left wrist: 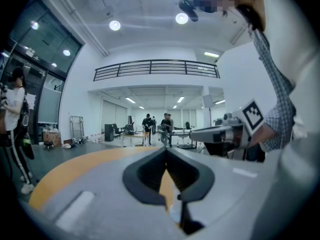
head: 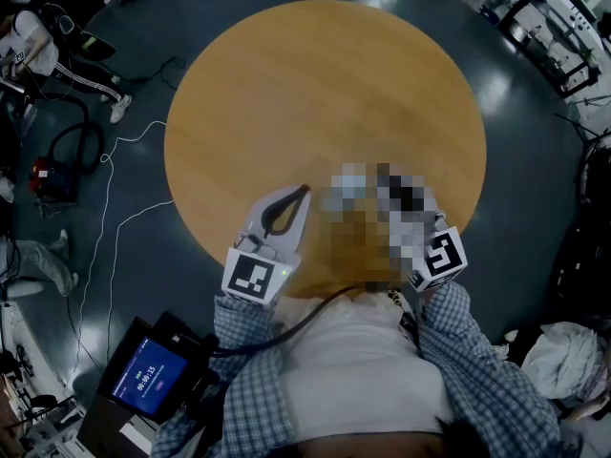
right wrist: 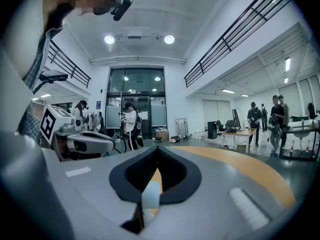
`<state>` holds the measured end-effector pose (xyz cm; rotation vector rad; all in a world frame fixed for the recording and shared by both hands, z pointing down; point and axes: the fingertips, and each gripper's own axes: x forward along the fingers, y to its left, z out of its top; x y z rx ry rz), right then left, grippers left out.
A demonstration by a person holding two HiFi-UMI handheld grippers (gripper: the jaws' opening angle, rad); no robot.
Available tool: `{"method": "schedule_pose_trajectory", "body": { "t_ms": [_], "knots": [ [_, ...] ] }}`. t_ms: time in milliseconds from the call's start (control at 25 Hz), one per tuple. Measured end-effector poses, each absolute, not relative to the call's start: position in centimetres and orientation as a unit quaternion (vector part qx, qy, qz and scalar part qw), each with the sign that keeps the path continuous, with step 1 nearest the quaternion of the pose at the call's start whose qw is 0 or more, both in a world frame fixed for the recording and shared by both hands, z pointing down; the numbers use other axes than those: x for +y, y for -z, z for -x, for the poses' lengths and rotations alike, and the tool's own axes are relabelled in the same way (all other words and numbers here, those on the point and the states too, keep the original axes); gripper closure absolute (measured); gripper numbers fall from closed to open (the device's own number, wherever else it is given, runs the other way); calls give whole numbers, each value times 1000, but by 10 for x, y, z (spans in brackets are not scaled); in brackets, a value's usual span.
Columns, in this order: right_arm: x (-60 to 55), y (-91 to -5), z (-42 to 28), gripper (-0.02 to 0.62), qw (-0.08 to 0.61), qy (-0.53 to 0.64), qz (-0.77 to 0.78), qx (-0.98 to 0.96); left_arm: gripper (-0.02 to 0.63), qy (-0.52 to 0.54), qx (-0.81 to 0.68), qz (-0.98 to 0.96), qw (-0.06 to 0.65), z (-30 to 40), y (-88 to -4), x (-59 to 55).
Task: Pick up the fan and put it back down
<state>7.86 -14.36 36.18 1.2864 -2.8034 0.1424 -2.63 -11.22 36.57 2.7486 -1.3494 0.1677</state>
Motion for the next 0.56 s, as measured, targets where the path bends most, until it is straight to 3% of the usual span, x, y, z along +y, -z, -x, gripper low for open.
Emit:
{"method": "schedule_pose_trajectory", "body": {
  "t_ms": [560],
  "knots": [
    [-145, -368, -80, 594, 31, -44, -413, -909, 606, -52, -439, -896, 37, 22, -371, -114]
  ]
}}
